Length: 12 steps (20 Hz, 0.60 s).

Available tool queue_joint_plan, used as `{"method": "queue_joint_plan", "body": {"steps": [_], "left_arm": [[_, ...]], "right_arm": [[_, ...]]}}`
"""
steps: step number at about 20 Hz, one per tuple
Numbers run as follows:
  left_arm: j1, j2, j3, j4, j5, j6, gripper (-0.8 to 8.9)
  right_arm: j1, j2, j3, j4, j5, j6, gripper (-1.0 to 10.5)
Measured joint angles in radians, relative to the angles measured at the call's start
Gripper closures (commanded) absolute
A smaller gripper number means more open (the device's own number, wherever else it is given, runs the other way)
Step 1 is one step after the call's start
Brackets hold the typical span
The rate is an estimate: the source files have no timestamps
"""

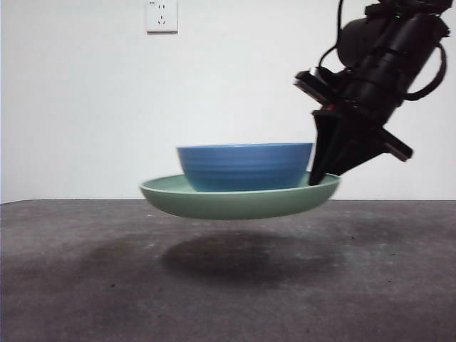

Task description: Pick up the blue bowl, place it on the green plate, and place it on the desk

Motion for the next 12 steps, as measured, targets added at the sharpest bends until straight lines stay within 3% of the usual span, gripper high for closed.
{"method": "queue_joint_plan", "body": {"steps": [6, 12], "left_arm": [[0.000, 0.000, 0.000, 0.000, 0.000, 0.000, 2.51], [0.000, 0.000, 0.000, 0.001, 0.000, 0.000, 2.51]], "right_arm": [[0.085, 0.021, 0.001, 0.108, 0.000, 0.089, 9.4], [0.108, 0.114, 0.002, 0.118, 0.052, 0.110, 9.4]]}}
